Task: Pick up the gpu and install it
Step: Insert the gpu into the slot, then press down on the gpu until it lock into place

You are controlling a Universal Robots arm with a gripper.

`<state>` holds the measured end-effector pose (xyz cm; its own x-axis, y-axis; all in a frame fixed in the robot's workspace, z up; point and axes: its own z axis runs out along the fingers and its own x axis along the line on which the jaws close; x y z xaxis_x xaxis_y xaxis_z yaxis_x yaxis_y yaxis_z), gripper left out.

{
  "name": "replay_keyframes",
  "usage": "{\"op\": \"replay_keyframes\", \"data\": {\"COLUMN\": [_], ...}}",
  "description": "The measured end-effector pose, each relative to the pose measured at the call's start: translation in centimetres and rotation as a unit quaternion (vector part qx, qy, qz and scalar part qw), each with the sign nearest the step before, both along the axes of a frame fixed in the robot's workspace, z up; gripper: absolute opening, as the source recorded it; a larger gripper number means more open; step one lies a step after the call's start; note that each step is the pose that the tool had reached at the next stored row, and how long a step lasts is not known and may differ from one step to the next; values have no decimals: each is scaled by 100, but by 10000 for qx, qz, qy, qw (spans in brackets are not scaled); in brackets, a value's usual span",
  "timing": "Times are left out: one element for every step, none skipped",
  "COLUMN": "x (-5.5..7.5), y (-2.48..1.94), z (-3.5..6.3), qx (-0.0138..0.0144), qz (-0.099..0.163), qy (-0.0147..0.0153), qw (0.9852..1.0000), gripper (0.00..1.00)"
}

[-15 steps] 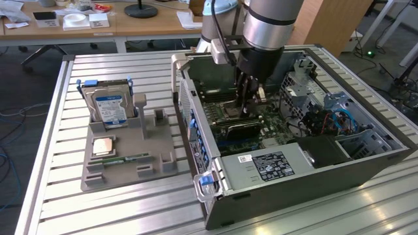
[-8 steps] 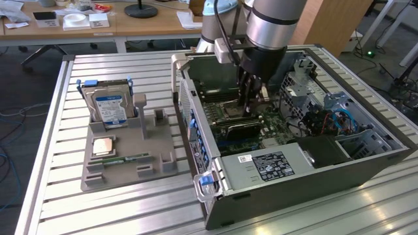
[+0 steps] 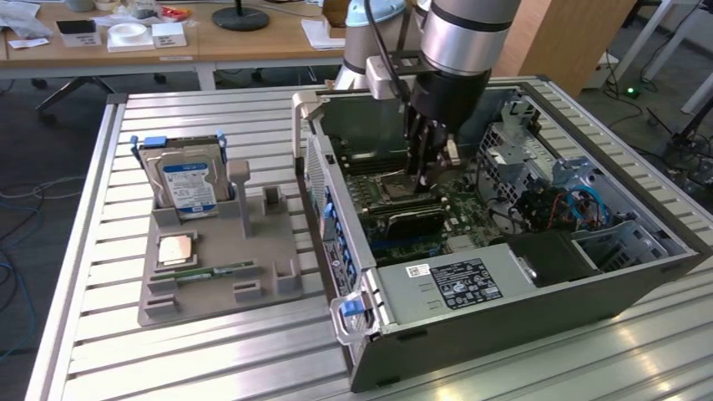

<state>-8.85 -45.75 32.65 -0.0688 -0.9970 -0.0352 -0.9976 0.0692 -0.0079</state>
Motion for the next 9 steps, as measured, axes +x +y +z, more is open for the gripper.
{"op": "replay_keyframes", "data": {"x": [0, 0, 0, 0, 0, 0, 0, 0, 0], "y": [0, 0, 0, 0, 0, 0, 0, 0, 0], "z": [9, 10, 10, 10, 11, 11, 11, 11, 11], "qx": [1, 2, 2, 2, 1, 1, 1, 1, 1], "qz": [0, 0, 0, 0, 0, 0, 0, 0, 0], "qy": [0, -1, -1, -1, 0, 0, 0, 0, 0], "qw": [10000, 10000, 10000, 10000, 10000, 10000, 10000, 10000, 10000], "gripper": [40, 40, 40, 40, 40, 40, 40, 40, 40]}}
